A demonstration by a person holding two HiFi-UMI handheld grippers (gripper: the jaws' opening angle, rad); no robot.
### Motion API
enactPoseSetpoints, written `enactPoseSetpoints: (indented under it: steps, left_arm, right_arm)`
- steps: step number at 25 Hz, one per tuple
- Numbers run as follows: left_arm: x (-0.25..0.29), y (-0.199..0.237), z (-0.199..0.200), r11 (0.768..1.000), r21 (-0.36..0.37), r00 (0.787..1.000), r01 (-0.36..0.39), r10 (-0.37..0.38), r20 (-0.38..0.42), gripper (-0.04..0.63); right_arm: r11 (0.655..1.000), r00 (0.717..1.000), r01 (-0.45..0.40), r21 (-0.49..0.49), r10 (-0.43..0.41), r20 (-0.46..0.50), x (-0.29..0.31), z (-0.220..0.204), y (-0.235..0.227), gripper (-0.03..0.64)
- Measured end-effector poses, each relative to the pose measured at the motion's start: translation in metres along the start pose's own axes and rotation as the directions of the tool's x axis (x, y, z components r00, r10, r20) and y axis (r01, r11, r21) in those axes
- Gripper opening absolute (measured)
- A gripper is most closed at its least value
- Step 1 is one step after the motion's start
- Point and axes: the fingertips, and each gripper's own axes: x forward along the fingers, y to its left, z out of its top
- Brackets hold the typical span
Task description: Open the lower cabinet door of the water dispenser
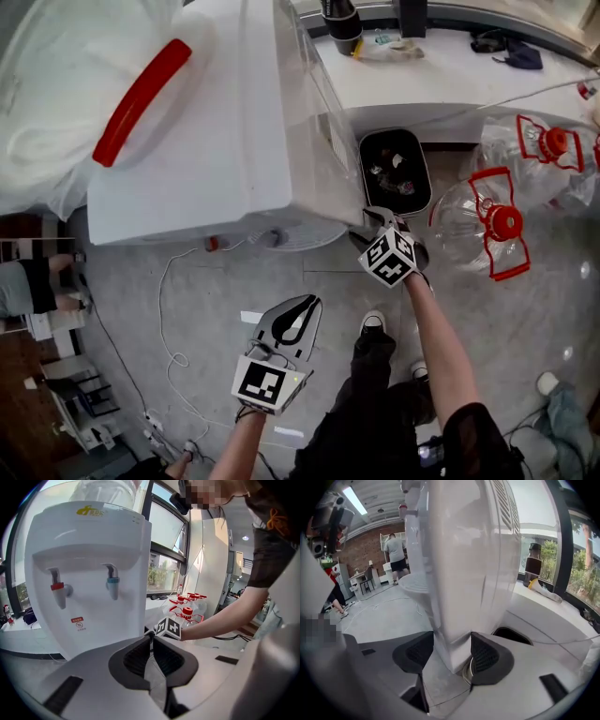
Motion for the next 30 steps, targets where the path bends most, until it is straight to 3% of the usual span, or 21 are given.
enactPoseSetpoints:
  steps: [11, 15, 19, 22, 30]
  left_arm:
    - [-0.022, 0.004, -0.017, 0.997, -0.051, 0.998, -0.056, 0.056, -0.011, 0.026]
    - [-0.04, 0.001, -0.024, 0.994, -0.056, 0.995, -0.092, 0.091, -0.034, 0.026]
    - [-0.056, -0.003, -0.021, 0.989, -0.078, 0.992, -0.123, 0.122, -0.025, 0.026]
    - [-0.078, -0.006, -0.027, 0.979, -0.098, 0.984, -0.179, 0.177, -0.027, 0.026]
    - [-0.151, 0.009, -0.061, 0.92, -0.191, 0.94, -0.341, 0.338, -0.052, 0.026]
  right_arm:
    - [0.999, 0.999, 0.024, 0.046, -0.022, -0.049, -0.006, -0.003, 0.007, 0.225]
    - [0.998, 0.995, -0.063, -0.018, 0.061, -0.073, -0.017, -0.023, 0.049, 0.199]
    - [0.995, 0.993, -0.095, 0.039, 0.098, -0.068, -0.027, -0.039, 0.086, 0.202]
    - [0.985, 0.981, -0.169, 0.046, 0.173, -0.086, -0.028, -0.047, 0.13, 0.207]
    - [0.925, 0.915, -0.379, -0.006, 0.374, -0.149, -0.019, -0.039, 0.253, 0.221]
